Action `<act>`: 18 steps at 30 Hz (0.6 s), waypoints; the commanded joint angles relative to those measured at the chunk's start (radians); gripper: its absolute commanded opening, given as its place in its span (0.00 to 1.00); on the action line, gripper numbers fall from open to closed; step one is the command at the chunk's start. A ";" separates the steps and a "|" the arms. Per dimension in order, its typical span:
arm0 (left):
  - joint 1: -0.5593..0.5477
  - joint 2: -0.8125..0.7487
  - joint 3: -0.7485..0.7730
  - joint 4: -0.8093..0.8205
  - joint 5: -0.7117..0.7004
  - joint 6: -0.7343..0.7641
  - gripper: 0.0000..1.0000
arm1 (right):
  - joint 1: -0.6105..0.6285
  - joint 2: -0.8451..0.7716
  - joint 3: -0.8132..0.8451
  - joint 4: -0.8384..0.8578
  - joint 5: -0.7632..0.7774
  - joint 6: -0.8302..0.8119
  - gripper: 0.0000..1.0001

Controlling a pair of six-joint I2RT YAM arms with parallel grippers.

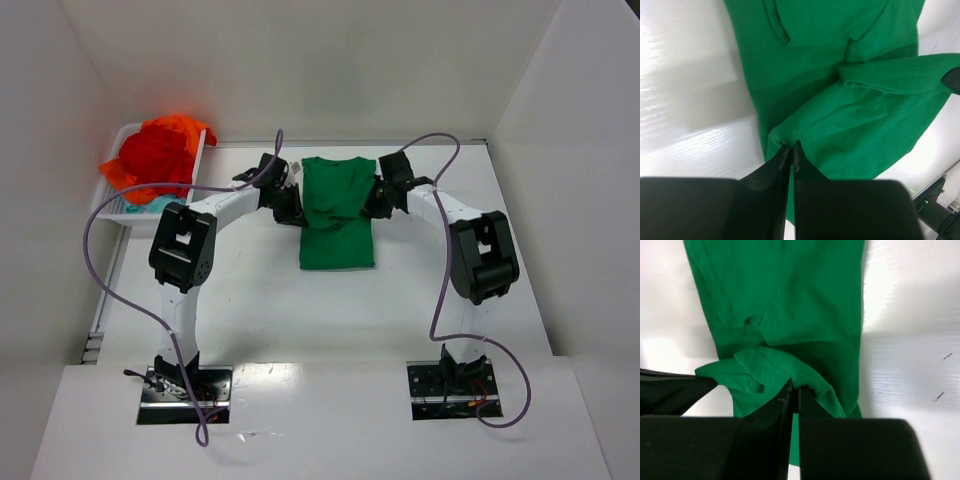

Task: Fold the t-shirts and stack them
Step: Fold the folded rectangular tshirt in 1/3 of the way

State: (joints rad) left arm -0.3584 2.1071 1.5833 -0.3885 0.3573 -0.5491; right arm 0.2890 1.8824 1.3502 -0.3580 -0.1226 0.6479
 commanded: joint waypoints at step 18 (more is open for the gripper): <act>0.087 -0.176 -0.044 0.068 0.062 0.032 0.85 | -0.025 -0.178 -0.022 0.091 0.043 -0.057 0.70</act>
State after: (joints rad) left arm -0.2634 2.0403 1.5833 -0.3695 0.3801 -0.5247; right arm 0.2699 1.7920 1.3632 -0.3283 -0.0822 0.6067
